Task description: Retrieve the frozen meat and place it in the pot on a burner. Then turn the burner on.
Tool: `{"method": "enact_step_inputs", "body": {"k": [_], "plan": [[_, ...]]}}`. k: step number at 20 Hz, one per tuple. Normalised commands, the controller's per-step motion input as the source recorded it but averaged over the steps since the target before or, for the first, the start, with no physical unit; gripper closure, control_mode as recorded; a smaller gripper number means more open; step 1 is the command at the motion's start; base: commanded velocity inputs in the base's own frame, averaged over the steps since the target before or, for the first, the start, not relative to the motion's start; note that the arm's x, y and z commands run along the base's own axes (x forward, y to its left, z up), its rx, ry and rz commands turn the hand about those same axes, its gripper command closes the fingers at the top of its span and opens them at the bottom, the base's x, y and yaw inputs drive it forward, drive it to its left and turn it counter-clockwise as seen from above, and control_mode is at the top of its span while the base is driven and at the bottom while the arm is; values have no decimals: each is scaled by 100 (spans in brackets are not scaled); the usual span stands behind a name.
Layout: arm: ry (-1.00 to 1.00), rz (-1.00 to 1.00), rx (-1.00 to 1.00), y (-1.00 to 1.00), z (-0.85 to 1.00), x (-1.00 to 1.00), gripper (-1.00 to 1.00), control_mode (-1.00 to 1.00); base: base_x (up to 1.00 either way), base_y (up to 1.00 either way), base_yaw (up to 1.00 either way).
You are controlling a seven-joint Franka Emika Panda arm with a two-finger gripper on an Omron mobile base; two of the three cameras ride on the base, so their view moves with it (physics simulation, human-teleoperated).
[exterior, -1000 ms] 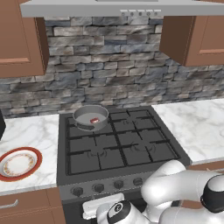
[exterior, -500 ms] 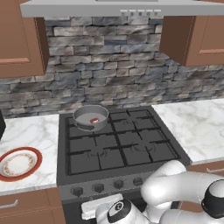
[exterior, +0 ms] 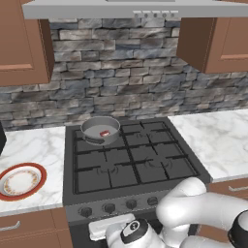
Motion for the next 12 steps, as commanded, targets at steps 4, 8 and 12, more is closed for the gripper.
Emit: {"method": "enact_step_inputs", "body": {"k": [4, 8, 12], "plan": [[-1, -1, 0, -5, -13, 0, -100, -100, 0, 0, 0], [0, -1, 0, -3, -21, 0, -100, -100, 0, 0, 0], [-4, 0, 0, 0, -20, 0, -100, -100, 0, 0, 0]]}}
